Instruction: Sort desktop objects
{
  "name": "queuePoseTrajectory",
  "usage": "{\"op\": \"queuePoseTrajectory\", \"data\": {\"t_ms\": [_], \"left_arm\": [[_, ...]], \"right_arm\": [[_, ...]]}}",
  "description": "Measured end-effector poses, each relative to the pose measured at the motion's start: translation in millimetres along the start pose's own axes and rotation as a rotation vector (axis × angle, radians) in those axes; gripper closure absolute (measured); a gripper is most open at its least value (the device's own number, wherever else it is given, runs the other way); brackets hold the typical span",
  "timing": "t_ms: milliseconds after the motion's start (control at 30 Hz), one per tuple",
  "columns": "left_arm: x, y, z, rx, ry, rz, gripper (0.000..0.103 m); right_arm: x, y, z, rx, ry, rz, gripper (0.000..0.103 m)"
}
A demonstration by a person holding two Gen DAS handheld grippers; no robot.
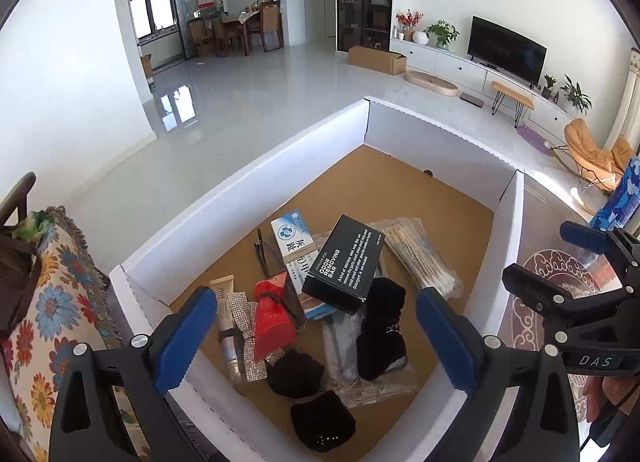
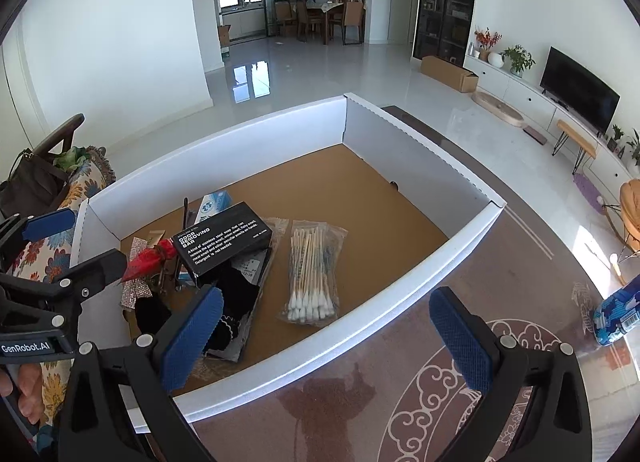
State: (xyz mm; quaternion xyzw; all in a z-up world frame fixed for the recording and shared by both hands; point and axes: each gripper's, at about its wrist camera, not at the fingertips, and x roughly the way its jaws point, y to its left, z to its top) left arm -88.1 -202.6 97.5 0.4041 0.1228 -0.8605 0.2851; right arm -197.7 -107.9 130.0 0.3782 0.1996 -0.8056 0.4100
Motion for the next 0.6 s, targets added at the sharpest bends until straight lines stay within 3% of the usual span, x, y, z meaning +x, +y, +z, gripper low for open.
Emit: {"op": "queuePoseTrajectory", "data": {"t_ms": [100, 267, 433, 600], "left_arm": [[-4.1, -6.1, -6.5, -0.001, -0.001, -0.011, 0.002], [-4.4, -10.8, -12.9, 0.002, -0.002, 0.034, 0.001], [4.0, -2.0, -15.2, -0.043, 0.027, 0.003, 0.000], [2.0, 5.3, -15.8, -0.078, -0.018, 0.019, 0.000]], "right_arm": [[5.0, -0.9, -7.5, 0.004, 0.015, 0.009, 0.000], [18.3, -0.7, -18.0, 0.013, 0.040, 0.017, 0.000], [27.1, 0.6, -20.0, 0.009, 0.054, 0.016, 0.000], [30.0, 3.3, -10.9, 0.027, 0.043, 0.027, 0.000]]}}
